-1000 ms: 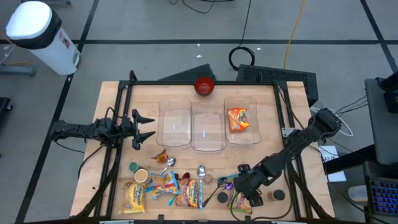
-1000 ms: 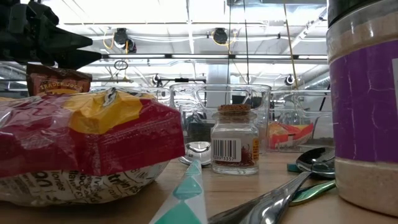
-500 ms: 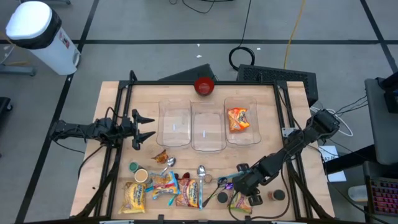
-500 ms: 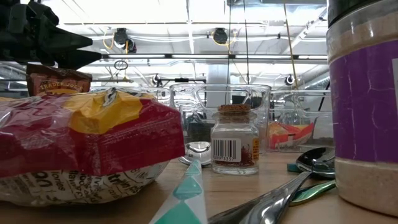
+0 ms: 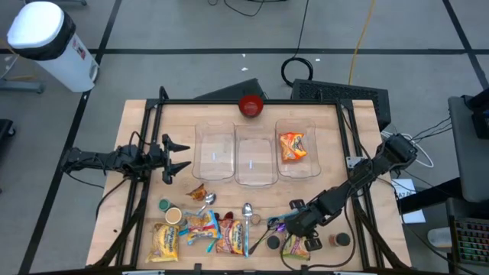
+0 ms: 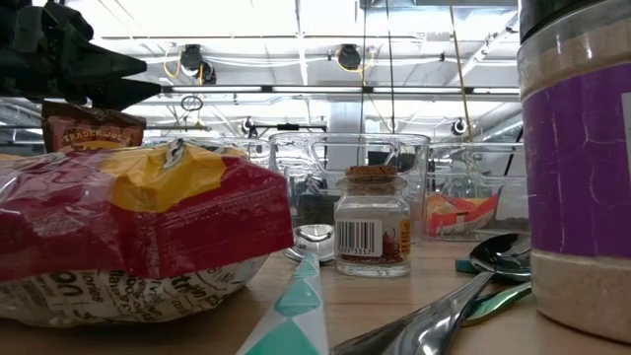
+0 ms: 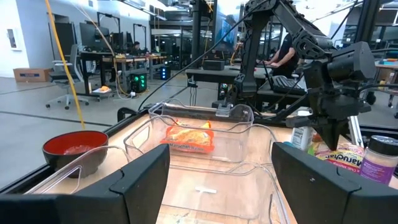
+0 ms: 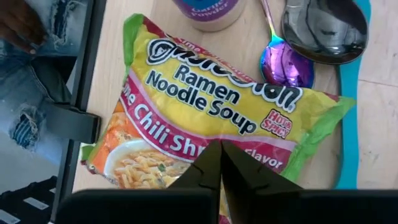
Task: Pick & Place Food Item
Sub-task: Put the green noodle pack into the right transparent bin
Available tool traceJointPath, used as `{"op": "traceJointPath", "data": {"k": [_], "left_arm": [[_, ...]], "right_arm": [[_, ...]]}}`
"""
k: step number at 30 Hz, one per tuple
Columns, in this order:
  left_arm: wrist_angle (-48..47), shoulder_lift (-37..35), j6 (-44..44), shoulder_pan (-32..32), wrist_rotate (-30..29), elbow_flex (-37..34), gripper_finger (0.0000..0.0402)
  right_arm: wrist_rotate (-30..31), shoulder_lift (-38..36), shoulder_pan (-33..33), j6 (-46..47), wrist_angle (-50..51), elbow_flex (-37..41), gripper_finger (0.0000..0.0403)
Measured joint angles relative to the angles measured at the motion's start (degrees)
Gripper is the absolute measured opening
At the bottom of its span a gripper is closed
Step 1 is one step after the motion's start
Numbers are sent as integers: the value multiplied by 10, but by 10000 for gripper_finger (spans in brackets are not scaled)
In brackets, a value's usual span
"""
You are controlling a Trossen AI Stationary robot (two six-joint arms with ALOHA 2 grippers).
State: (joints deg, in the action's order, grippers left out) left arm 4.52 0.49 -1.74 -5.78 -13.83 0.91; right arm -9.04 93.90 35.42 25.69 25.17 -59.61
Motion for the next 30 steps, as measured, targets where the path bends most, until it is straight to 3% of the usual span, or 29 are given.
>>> {"op": "traceJointPath", "data": {"k": [7, 18, 23, 30], "left_arm": [[0, 0, 0, 0, 0, 0, 285], [0, 0, 0, 0, 0, 0, 285], [0, 0, 0, 0, 0, 0, 285], [0, 0, 0, 0, 0, 0, 285]], "right_arm": [[6, -49, 0, 6, 0, 0, 0], [85, -121, 5, 22, -42, 0, 7], [72, -90, 7, 25, -108, 0, 75], [29, -42, 7, -7, -53, 1, 195]]}}
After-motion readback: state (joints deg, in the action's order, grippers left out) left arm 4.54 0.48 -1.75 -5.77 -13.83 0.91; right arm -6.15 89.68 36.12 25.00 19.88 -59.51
